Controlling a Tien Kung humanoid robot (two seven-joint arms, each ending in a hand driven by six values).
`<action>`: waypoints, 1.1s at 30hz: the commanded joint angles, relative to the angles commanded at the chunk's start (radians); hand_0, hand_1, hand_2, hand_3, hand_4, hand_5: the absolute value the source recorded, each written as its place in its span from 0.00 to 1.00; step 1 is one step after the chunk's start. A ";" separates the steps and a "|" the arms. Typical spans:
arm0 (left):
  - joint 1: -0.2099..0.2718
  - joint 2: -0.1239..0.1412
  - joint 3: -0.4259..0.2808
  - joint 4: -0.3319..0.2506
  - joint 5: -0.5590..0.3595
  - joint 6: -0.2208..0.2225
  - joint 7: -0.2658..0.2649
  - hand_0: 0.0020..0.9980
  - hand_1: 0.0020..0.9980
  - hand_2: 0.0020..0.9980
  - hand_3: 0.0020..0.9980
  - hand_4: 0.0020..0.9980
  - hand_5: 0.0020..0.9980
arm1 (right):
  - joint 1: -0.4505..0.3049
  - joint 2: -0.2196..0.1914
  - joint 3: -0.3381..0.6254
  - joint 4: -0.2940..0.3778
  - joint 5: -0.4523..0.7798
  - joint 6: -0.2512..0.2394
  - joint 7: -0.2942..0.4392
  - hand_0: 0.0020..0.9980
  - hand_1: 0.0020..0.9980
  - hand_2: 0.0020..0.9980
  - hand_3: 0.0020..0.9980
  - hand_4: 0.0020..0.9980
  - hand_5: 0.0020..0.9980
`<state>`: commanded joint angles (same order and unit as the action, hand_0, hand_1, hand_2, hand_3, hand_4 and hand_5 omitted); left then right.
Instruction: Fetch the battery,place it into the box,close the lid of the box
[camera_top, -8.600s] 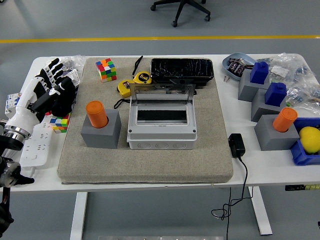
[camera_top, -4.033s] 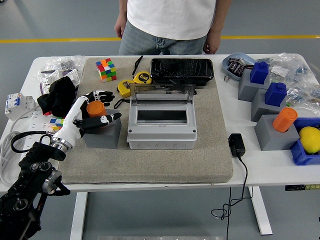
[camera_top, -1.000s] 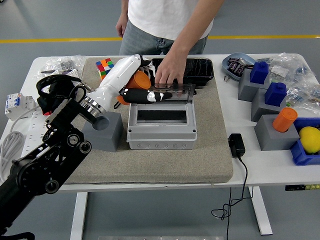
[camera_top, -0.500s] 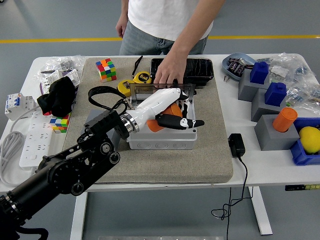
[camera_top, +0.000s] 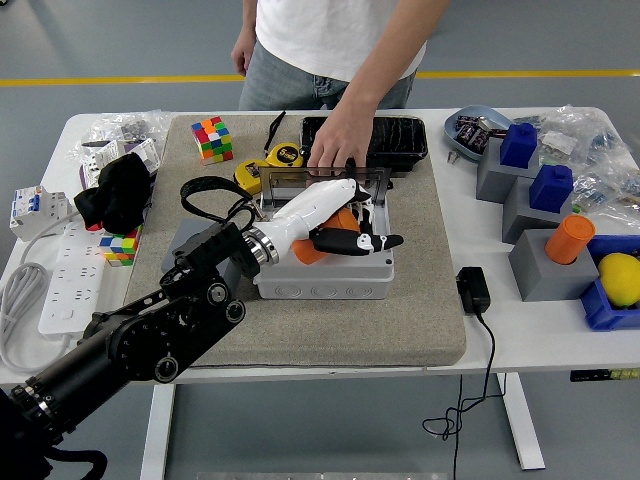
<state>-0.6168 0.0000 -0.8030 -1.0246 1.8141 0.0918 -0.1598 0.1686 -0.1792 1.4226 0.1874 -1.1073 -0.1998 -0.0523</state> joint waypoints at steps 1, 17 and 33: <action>-0.001 0.000 -0.004 0.007 0.001 0.003 -0.003 0.03 0.00 0.00 0.00 0.90 0.74 | 0.000 0.000 -0.001 0.000 0.001 0.000 0.000 0.84 0.77 0.75 0.81 1.00 1.00; -0.022 0.000 -0.034 0.102 0.036 0.090 -0.056 0.03 0.00 0.00 0.00 0.92 0.73 | 0.004 0.000 -0.001 0.000 0.000 0.002 -0.001 0.84 0.77 0.75 0.81 1.00 1.00; -0.022 0.000 -0.025 0.100 0.031 0.120 -0.083 0.03 0.00 0.01 0.02 0.93 0.72 | 0.006 -0.001 -0.003 0.000 0.000 0.003 -0.001 0.84 0.77 0.75 0.81 1.00 1.00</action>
<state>-0.6387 0.0000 -0.8283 -0.9244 1.8453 0.2121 -0.2428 0.1748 -0.1799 1.4198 0.1872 -1.1072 -0.1968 -0.0530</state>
